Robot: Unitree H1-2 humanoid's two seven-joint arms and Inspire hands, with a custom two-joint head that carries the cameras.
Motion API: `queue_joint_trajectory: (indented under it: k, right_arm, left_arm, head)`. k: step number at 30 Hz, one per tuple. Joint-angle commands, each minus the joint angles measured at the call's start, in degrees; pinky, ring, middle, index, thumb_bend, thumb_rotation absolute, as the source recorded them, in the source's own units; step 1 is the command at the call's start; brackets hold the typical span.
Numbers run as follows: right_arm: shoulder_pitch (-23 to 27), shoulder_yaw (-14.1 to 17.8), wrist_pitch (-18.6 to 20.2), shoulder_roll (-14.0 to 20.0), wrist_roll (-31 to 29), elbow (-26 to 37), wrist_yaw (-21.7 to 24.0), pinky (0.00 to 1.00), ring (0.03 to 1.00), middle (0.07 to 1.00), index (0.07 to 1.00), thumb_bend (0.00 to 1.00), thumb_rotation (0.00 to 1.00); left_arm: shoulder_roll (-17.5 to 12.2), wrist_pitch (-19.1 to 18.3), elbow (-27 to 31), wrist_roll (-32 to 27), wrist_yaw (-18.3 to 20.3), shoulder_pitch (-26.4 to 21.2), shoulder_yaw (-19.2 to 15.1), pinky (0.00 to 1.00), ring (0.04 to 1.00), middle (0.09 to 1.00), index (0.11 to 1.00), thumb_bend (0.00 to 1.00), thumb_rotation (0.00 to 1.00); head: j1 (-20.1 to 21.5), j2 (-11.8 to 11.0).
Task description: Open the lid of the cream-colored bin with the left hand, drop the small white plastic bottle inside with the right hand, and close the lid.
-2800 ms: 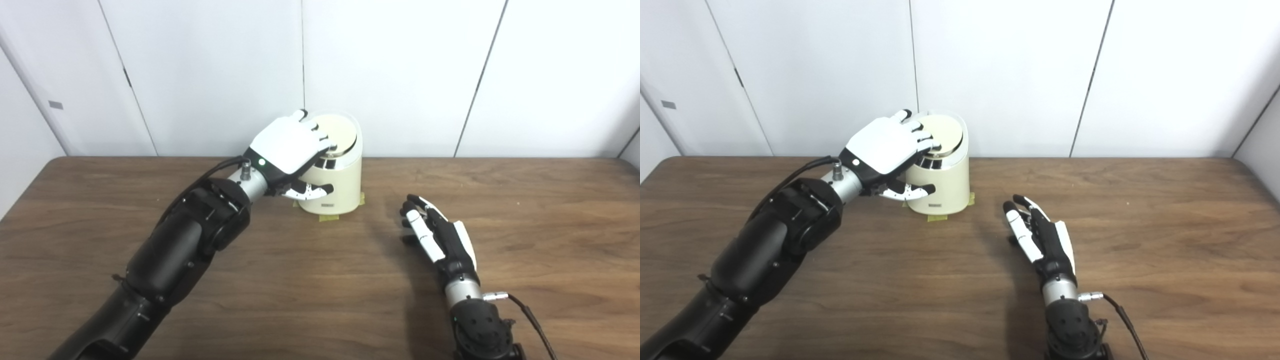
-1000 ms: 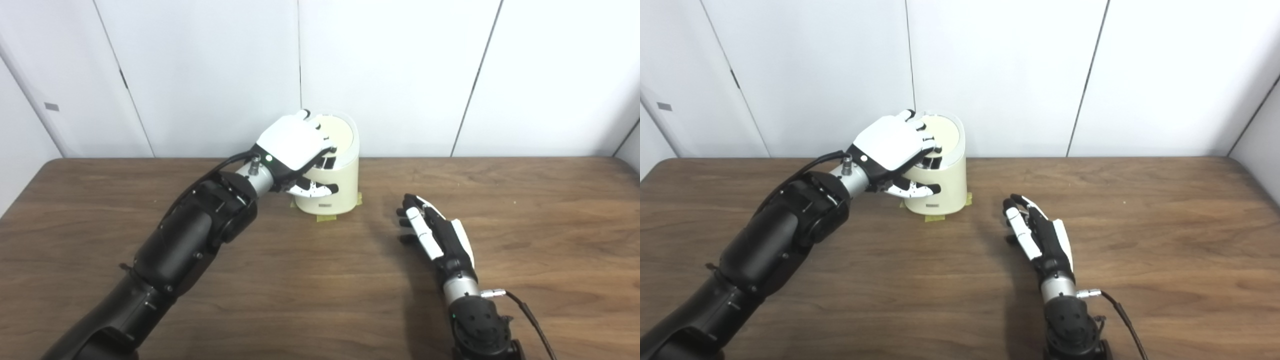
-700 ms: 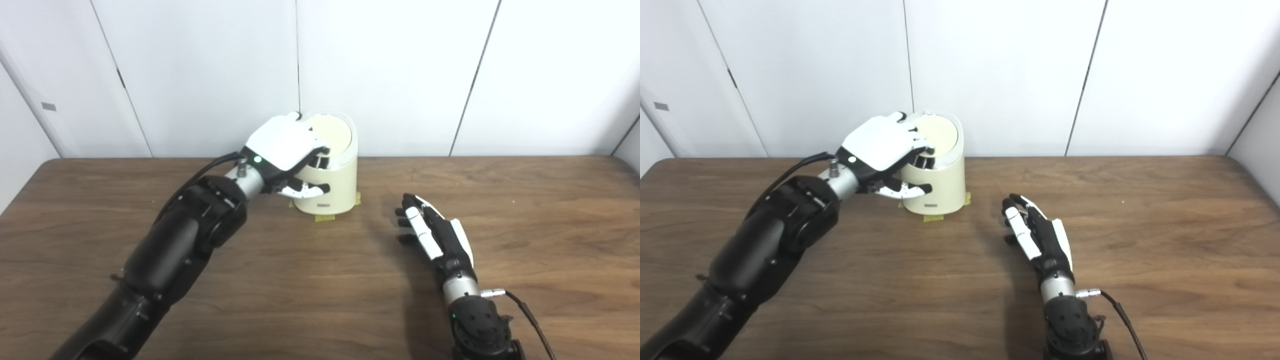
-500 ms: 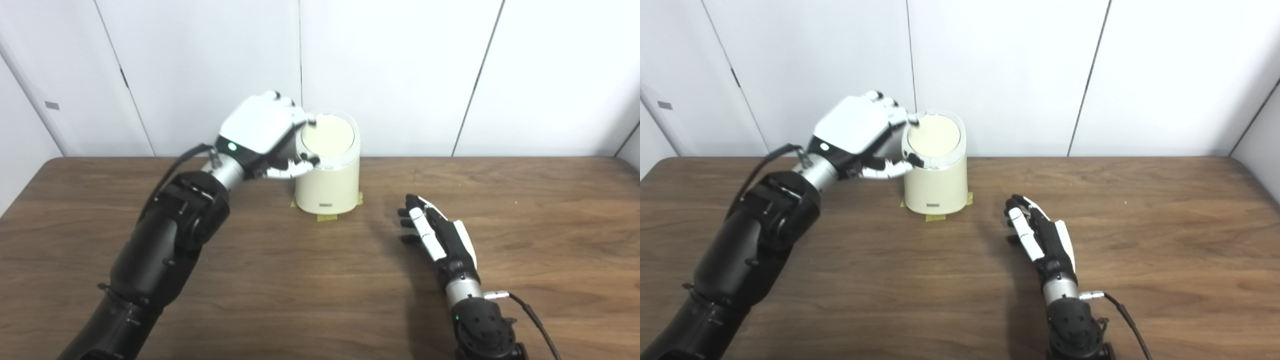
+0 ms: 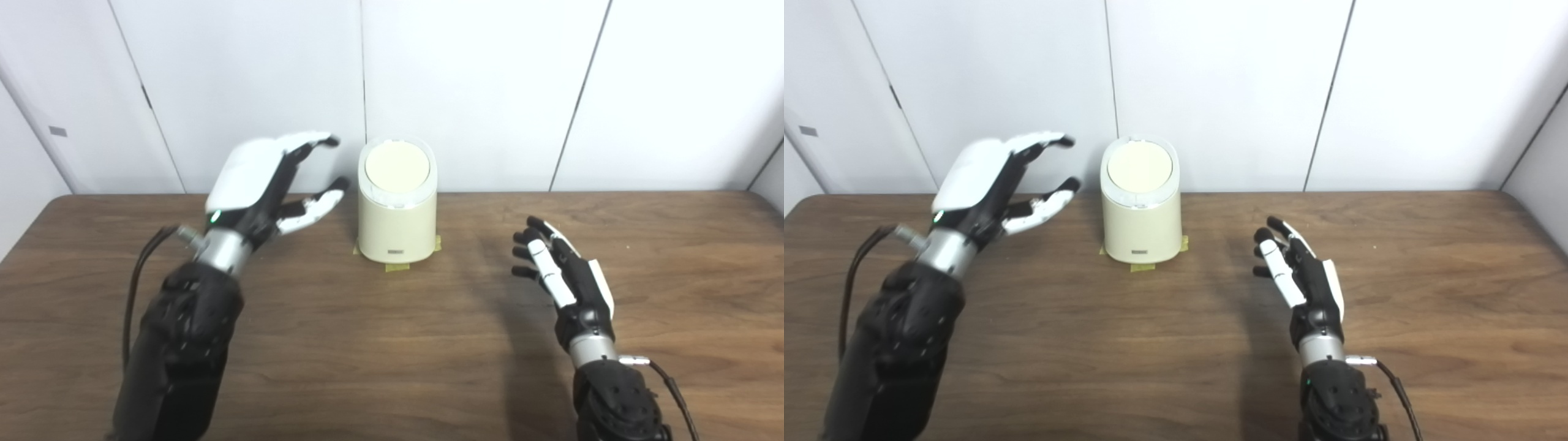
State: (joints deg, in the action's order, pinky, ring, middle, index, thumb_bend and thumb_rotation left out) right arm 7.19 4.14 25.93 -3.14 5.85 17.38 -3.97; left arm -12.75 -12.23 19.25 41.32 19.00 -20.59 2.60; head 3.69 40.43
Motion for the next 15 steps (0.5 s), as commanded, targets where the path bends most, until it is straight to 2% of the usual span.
queue_joint_trajectory:
  k: [1, 4, 6, 7, 8, 10, 13, 15]
  right_arm:
    - [1.49, 0.56, -4.36, 0.55, -1.62, 2.15, 0.25, 0.73, 0.841, 0.863, 0.868, 0.45, 0.67]
    - [1.14, 1.17, -7.46, 1.83, -4.17, 1.24, 1.49, 0.84, 0.924, 0.948, 0.902, 0.66, 0.70]
    - [0.98, 2.08, -9.15, 2.42, -7.17, 0.57, 2.62, 0.88, 0.962, 0.981, 0.926, 0.71, 0.71]
    - [1.07, 3.62, -9.32, 1.78, -11.33, 0.34, 3.37, 0.91, 0.985, 0.993, 0.935, 0.76, 0.69]
    - [1.18, 5.23, -8.50, 1.14, -15.78, 0.41, 4.12, 0.95, 0.992, 0.997, 0.936, 0.77, 0.64]
    - [1.24, 7.18, -6.26, 0.49, -21.46, 1.19, 4.82, 0.93, 0.998, 1.000, 0.945, 0.75, 0.64]
    - [0.88, 7.26, -4.72, 1.13, -23.83, 2.65, 4.99, 0.88, 0.989, 1.000, 0.958, 0.71, 0.69]
    - [0.49, 7.00, -4.14, 1.57, -24.42, 3.50, 4.81, 0.87, 0.988, 1.000, 0.964, 0.69, 0.69]
  left_arm:
    - [0.39, -1.00, 2.44, -4.45, -0.91, 0.13, -1.70, 0.79, 0.890, 0.884, 0.835, 0.35, 0.61]
    - [1.05, -1.70, 3.38, -8.87, -2.42, 4.92, -3.62, 0.75, 0.848, 0.868, 0.831, 0.32, 0.62]
    - [1.46, -1.44, 3.41, -10.59, -3.73, 7.71, -4.26, 0.75, 0.845, 0.864, 0.833, 0.30, 0.68]
    - [1.75, -0.96, 3.14, -11.52, -4.55, 8.91, -4.57, 0.77, 0.850, 0.862, 0.834, 0.29, 0.71]
    - [2.07, -0.50, 2.86, -12.22, -5.39, 10.03, -4.76, 0.77, 0.849, 0.860, 0.834, 0.29, 0.73]
    - [2.41, 0.20, 2.55, -12.84, -6.85, 11.91, -4.67, 0.76, 0.842, 0.855, 0.838, 0.29, 0.77]
    - [2.79, 1.16, 2.26, -12.53, -8.84, 14.60, -3.84, 0.76, 0.838, 0.856, 0.837, 0.29, 0.81]
    - [3.23, 1.34, 2.20, -12.53, -10.04, 15.91, -3.32, 0.75, 0.834, 0.854, 0.832, 0.29, 0.80]
  head:
    - [0.25, -0.10]
    - [0.32, -0.29]
    - [-0.13, -0.39]
    - [-0.24, -0.47]
    - [-0.29, -0.57]
    - [-0.18, -0.71]
    - [0.10, -0.72]
    - [0.34, -0.56]
